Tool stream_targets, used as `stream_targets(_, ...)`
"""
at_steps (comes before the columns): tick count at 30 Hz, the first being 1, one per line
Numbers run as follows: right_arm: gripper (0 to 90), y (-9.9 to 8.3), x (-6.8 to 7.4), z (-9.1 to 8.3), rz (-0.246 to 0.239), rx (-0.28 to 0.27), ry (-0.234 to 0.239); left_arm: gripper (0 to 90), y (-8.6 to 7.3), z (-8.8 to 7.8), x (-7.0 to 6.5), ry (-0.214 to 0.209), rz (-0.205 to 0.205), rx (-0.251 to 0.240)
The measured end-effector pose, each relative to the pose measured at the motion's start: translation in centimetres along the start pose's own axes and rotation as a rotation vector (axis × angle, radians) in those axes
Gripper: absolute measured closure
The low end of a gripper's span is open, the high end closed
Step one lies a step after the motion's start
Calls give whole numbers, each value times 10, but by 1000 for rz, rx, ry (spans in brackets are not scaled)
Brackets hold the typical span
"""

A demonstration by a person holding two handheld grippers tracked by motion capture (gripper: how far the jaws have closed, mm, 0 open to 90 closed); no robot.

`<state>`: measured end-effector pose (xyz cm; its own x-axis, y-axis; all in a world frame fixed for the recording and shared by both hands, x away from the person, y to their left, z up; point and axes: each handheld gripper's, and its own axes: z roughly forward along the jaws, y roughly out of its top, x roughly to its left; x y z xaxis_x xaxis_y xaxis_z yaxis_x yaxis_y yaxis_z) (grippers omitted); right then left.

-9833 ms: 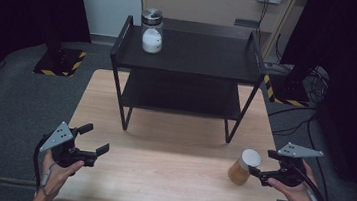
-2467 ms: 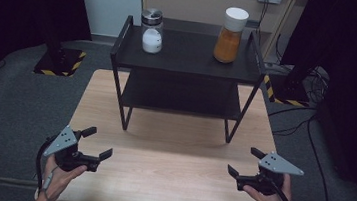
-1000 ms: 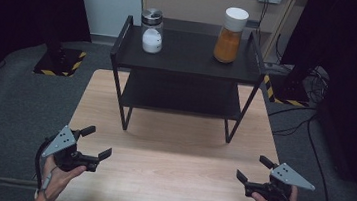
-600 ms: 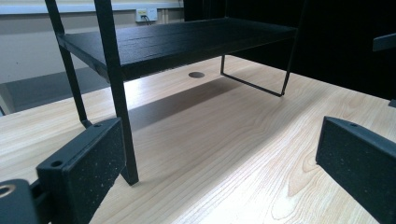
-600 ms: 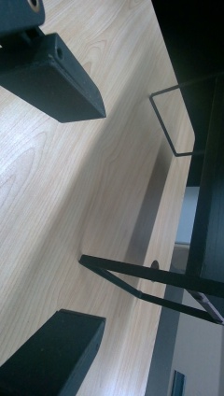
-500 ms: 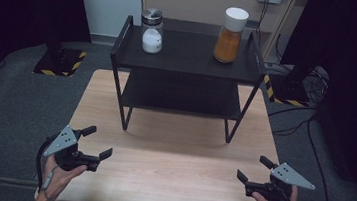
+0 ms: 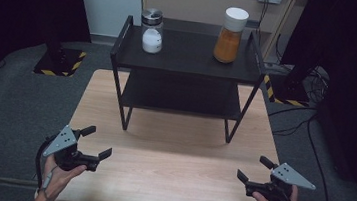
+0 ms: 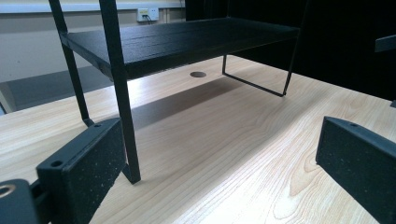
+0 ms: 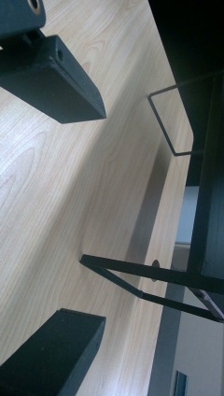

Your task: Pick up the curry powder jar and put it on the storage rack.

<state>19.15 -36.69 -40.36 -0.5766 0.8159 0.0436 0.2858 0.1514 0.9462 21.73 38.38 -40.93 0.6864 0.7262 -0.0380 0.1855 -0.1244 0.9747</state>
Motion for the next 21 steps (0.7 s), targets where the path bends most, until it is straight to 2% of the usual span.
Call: stream_targets(21,38,-2,-2,-1,13,-2,-4,4,0,0,0,1,1,2)
